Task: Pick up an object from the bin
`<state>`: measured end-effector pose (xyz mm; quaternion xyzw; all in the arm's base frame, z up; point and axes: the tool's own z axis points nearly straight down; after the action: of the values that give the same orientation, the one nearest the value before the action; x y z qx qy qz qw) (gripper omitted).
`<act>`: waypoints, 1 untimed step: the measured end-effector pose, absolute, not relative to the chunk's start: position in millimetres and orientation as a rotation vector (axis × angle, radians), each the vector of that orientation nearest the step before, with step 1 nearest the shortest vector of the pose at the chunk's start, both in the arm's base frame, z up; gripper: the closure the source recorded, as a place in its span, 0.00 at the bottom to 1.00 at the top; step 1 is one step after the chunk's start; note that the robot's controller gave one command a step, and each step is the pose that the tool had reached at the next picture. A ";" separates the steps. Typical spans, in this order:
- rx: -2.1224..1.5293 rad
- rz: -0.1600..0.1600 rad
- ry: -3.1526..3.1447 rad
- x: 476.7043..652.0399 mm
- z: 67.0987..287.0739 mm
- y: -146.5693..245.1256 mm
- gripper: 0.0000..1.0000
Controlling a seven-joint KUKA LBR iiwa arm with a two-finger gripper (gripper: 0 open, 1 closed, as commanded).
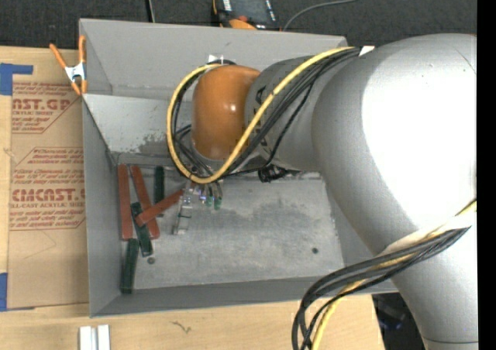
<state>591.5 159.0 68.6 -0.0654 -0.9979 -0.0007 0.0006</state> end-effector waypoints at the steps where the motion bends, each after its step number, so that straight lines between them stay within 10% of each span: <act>1: -0.207 -0.003 -3.135 592.1 69.7 158.2 1.00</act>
Offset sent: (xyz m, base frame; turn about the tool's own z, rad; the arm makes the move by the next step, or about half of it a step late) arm 0.0000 0.0000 0.0000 0.0000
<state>592.1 158.2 69.7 -0.0658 -0.9978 -0.0008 -0.0002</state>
